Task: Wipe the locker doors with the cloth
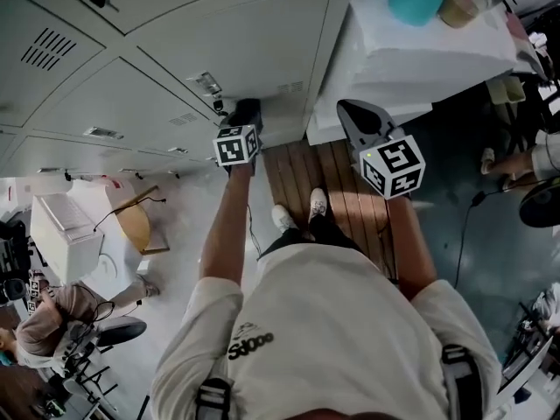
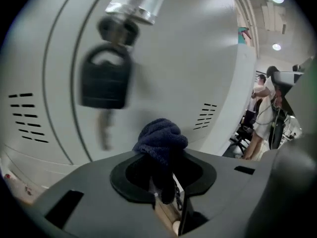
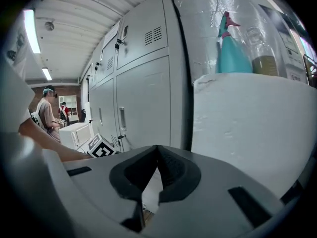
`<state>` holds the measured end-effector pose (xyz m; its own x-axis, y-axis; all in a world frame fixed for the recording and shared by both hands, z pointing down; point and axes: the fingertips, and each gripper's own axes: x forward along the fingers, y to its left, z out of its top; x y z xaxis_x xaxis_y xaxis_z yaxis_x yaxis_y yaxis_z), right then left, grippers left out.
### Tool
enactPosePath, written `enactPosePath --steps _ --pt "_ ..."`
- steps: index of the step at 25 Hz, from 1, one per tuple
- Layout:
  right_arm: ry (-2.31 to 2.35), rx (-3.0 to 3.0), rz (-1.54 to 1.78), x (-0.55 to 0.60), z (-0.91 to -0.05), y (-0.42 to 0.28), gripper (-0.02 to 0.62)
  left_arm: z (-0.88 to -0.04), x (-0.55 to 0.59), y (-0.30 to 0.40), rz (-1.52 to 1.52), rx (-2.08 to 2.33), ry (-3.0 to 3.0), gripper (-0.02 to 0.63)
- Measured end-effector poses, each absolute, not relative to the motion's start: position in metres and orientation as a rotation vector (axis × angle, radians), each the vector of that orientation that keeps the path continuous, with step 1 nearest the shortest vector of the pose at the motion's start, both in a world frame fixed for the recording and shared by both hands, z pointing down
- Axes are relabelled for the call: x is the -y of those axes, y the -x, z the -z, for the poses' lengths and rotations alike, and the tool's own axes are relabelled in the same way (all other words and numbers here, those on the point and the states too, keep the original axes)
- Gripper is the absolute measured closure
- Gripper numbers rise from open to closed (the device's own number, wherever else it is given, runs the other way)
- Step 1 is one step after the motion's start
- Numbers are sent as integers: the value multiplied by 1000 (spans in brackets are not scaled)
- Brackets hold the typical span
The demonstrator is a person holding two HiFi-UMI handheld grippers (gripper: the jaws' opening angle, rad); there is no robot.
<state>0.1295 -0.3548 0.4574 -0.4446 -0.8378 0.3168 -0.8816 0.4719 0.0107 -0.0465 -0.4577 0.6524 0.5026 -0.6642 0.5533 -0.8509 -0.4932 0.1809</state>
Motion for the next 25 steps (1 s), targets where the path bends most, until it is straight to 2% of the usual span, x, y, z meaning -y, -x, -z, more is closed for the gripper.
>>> enactPosePath --steps 7,13,19,25 --pt "-1606 2349 -266 334 -464 -176 591 -644 452 -49 -570 1036 -2451 492" --pt "-1689 2327 -248 315 -451 -201 591 -598 447 -103 -477 998 -2613 492" --pt "-1716 2391 -198 315 -420 -200 591 -526 446 -109 -349 1064 -2778 494" --pt "-1658 2519 -118 332 -374 -172 591 -441 433 -84 -242 1097 -2914 492"
